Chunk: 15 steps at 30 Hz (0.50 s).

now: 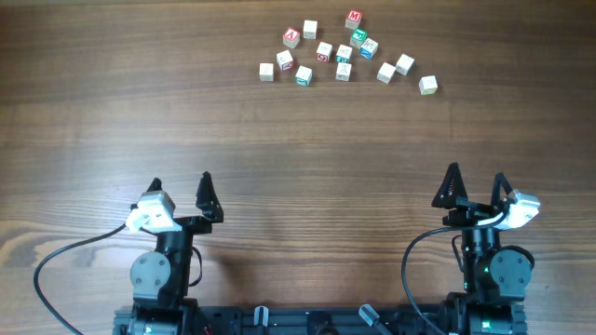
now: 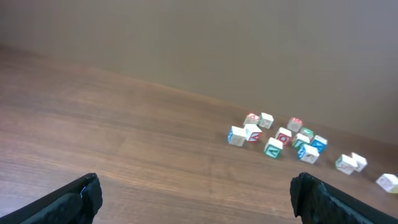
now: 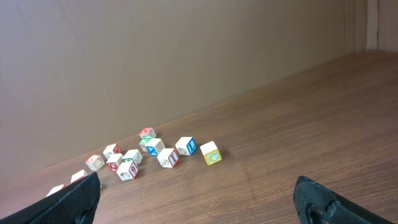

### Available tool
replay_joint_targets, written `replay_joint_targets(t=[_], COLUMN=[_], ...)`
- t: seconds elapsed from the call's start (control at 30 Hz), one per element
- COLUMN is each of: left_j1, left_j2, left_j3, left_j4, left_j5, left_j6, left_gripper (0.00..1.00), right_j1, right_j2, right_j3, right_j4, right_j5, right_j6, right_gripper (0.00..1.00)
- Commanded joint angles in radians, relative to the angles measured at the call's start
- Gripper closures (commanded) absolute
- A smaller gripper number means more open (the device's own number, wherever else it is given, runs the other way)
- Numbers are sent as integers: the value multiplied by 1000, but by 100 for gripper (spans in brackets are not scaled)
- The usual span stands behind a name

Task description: Form a circle

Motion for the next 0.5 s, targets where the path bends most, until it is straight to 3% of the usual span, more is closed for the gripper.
replay_joint_targets(t=[0.0,0.27,0.47], left_j1=[9,9,9], left_j2=[-8,41,313], left_j3=[-1,180,423], left_j4=[22,-6,-56], left_j5=[94,149,210], left_j6=[-8,15,63], left_gripper=[0,0,0], right_j1=[2,2,2], right_j2=[-2,-2,-2], right_j3=[-1,-1,-1], right_j4=[3,3,3], right_j5=[-7,-8,-8], right_j6=[0,0,0], right_gripper=[0,0,0])
